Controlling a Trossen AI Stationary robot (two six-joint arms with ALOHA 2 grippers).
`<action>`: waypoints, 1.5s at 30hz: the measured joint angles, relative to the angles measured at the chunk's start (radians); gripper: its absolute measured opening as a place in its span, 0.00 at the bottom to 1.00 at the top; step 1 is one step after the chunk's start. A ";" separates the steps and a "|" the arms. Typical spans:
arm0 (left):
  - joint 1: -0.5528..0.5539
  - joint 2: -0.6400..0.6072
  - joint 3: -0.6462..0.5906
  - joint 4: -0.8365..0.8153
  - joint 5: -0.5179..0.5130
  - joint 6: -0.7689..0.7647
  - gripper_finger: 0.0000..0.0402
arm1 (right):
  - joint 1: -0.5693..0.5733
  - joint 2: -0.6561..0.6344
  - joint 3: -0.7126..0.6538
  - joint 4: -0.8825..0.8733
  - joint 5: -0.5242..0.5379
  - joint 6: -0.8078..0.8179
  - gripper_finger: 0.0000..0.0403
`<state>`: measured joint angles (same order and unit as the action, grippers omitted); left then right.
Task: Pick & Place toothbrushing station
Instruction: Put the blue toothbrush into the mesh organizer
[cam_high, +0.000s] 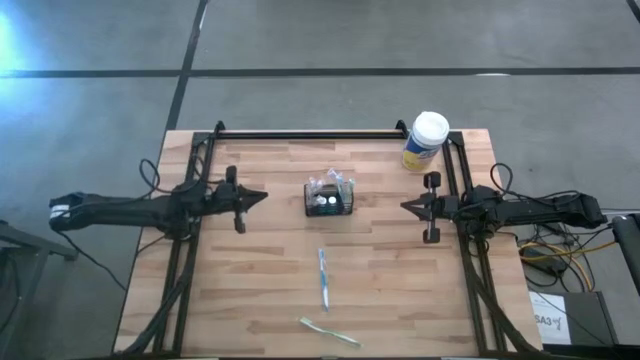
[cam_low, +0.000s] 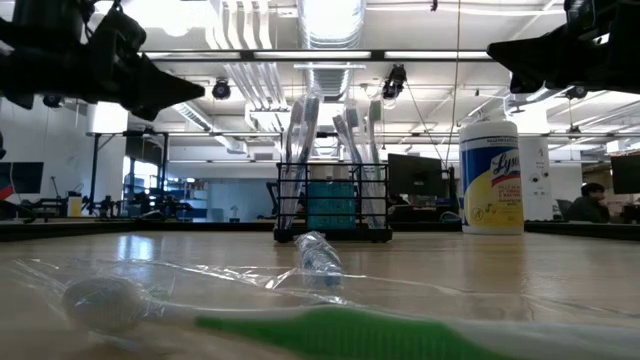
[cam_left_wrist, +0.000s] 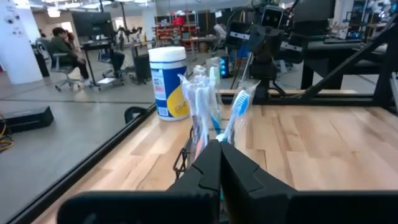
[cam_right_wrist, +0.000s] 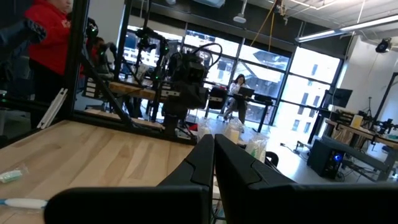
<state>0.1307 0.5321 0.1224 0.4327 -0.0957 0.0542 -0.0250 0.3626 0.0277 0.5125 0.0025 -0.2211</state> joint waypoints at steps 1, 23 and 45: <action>0.000 -0.002 -0.006 0.012 0.000 0.003 0.01 | 0.000 0.000 0.000 0.000 0.000 0.000 0.02; -0.001 -0.007 -0.081 0.010 0.043 0.056 0.01 | 0.000 0.000 0.000 0.000 0.000 0.000 0.02; -0.001 -0.007 -0.077 -0.014 0.307 -0.022 0.01 | 0.000 0.000 0.001 -0.039 0.000 0.078 0.02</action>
<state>0.1295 0.5247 0.0454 0.4182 0.2115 0.0321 -0.0250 0.3622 0.0284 0.4738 0.0024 -0.1427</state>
